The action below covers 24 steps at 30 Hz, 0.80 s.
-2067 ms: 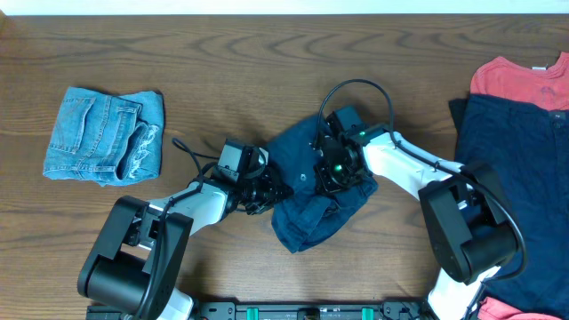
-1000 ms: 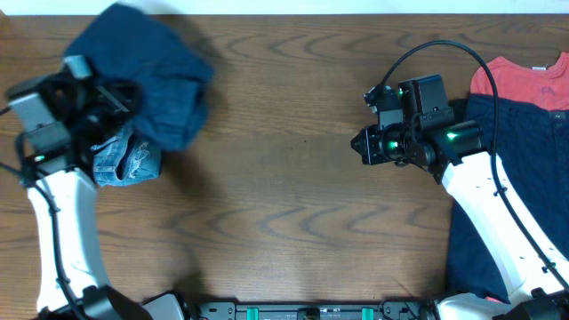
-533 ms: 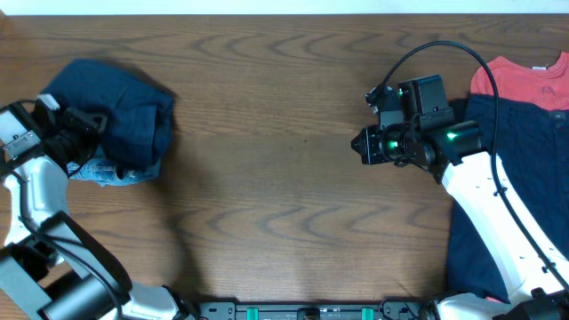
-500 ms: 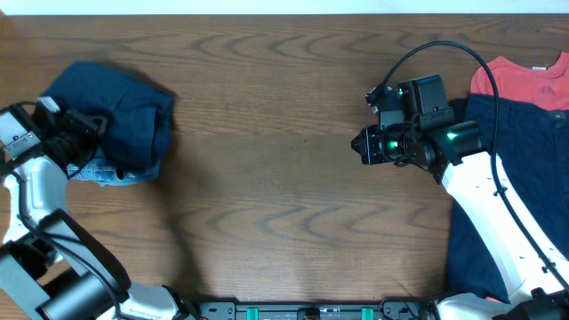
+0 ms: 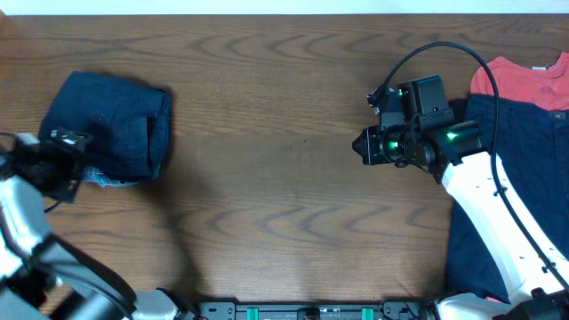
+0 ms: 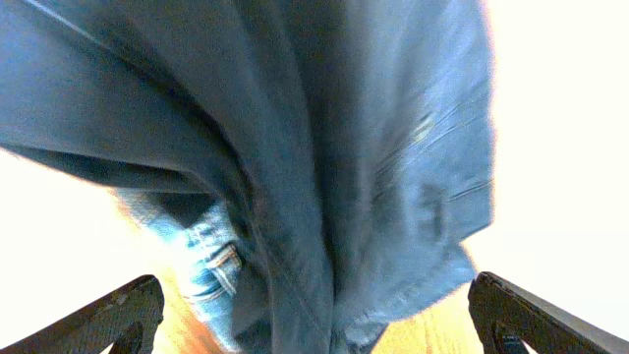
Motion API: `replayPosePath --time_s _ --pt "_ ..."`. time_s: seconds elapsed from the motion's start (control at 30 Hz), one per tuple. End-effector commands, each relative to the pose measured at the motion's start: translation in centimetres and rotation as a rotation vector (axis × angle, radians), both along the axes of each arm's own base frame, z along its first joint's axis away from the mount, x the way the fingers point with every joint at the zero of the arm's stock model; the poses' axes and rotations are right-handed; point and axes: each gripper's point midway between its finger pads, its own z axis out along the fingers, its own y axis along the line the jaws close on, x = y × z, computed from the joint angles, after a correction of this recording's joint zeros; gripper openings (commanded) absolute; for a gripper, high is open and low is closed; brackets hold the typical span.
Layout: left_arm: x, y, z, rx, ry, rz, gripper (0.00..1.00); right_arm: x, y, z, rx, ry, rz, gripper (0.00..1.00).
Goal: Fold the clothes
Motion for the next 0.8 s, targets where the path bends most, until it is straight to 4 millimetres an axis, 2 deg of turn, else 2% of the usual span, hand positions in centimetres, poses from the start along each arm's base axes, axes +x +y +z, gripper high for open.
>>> replayPosePath --time_s 0.0,0.03,0.07,0.1,0.13,0.2,0.27,0.37,0.43,0.5,0.57,0.63,0.7,0.77 --pt "-0.7 0.8 4.3 0.132 -0.08 -0.013 0.99 0.3 -0.4 0.2 -0.009 -0.004 -0.025 0.1" --pt "-0.7 0.9 5.0 0.15 -0.096 -0.011 0.94 0.3 -0.4 0.2 -0.009 -0.004 -0.025 0.1" --pt "-0.6 0.9 5.7 0.171 -0.115 -0.013 0.72 0.3 -0.4 0.2 -0.009 -0.004 -0.026 0.1" --pt "-0.2 0.8 6.3 0.193 -0.134 -0.022 0.42 0.3 -0.5 0.2 -0.011 -0.004 -0.027 0.11" --pt "0.2 0.8 6.6 0.207 -0.147 -0.03 0.27 0.3 -0.6 0.1 -0.016 -0.006 -0.03 0.11" --pt "1.6 0.5 6.9 0.257 -0.178 -0.078 0.11 0.4 -0.8 0.1 -0.028 -0.009 -0.037 0.1" --pt "3.4 0.0 6.8 0.341 -0.211 -0.172 0.06 0.4 -0.8 0.1 -0.028 -0.009 -0.037 0.1" --pt "6.7 -1.0 5.7 0.43 -0.253 -0.296 0.06 0.5 -0.8 0.0 -0.032 -0.011 -0.039 0.11" --pt "8.7 -1.6 4.0 0.428 -0.261 -0.339 0.06 0.6 -1.0 0.0 -0.044 -0.014 -0.046 0.11" --pt "9.5 -2.0 1.1 0.398 -0.214 -0.357 0.06 0.6 -1.1 -0.1 -0.049 -0.015 -0.05 0.11" --pt "9.3 -2.2 -2.5 0.346 -0.124 -0.36 0.06 0.6 -1.1 -0.1 -0.044 -0.006 -0.063 0.11" --pt "7.6 -2.3 -6.3 0.257 0.014 -0.326 0.06 0.5 -1.2 -0.1 -0.043 -0.001 -0.067 0.11" --pt "5.5 -2.0 -8.8 0.191 0.143 -0.259 0.06 0.5 -1.2 -0.1 -0.043 -0.001 -0.067 0.11" --pt "4.6 -1.9 -9.9 0.178 0.202 -0.244 0.09 0.5 -1.2 -0.1 -0.043 -0.001 -0.067 0.11"
